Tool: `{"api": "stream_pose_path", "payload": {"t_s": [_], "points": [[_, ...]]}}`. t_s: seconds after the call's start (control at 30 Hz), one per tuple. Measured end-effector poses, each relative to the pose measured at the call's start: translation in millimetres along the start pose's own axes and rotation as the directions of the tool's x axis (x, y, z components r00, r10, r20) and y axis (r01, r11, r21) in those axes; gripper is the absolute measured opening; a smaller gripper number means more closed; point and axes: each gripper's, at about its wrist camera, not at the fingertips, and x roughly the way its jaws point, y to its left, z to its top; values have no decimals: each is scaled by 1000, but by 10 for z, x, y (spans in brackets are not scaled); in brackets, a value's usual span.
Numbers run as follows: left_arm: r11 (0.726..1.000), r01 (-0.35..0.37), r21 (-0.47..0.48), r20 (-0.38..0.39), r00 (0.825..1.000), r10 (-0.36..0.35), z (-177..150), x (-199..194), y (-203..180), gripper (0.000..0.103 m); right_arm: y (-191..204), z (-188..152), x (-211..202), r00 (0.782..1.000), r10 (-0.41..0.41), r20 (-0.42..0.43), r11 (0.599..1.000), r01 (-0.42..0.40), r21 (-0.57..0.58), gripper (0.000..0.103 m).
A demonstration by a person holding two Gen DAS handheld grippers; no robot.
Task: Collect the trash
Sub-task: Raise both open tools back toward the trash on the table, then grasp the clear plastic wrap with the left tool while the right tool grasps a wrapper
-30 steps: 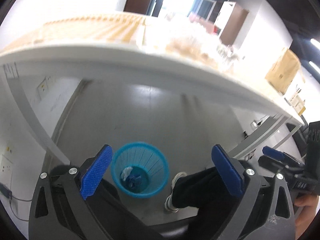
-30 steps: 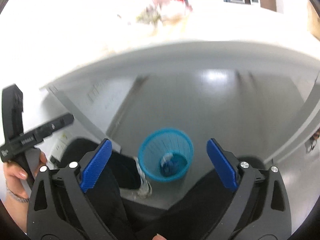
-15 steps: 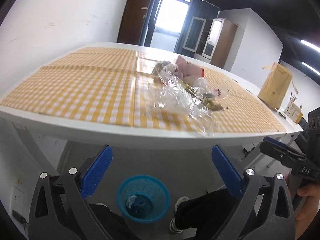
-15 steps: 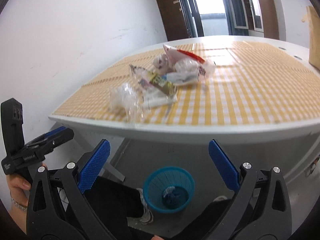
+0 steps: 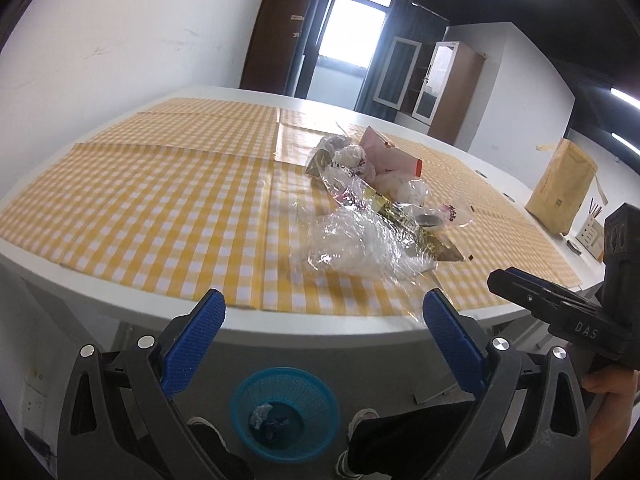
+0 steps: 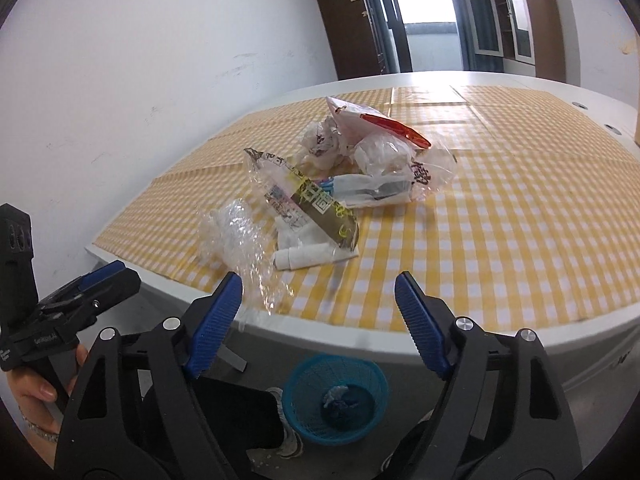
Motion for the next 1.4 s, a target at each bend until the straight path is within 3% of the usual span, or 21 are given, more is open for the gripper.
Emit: {"api": "stream_pose_path", "payload": {"t_s": [0.33, 0.43, 0.6, 0.67, 0.97, 1.27, 1.3, 1.4], "points": [[999, 7, 48, -43, 999, -5, 206, 407, -184, 97, -89, 261, 409, 998, -5, -67, 1000, 6, 3, 54], [998, 2, 60, -65, 998, 2, 237, 569, -249, 97, -120, 282, 543, 996, -17, -90, 1000, 16, -4, 43], [997, -10, 80, -84, 996, 17, 276, 742, -327, 96, -175, 307, 629, 995, -20, -99, 1000, 21, 5, 12], [996, -18, 92, -81, 996, 26, 289, 790, -346, 95, -168, 330, 622, 996, -24, -84, 1000, 23, -13, 7], [993, -20, 119, -70, 997, 28, 301, 876, -303, 68, -172, 423, 585, 999, -31, -27, 998, 29, -61, 0], [999, 18, 27, -20, 1000, -17, 365, 717, -31, 44, -146, 463, 353, 998, 30, 55, 999, -28, -33, 0], [999, 23, 27, -12, 1000, -23, 371, 685, -21, 16, -128, 465, 314, 997, 34, 67, 999, -31, -36, 0], [1000, 20, 20, 1, 1000, -20, 382, 618, 20, 20, -63, 476, 179, 994, 46, 100, 998, -42, -47, 0]]}}
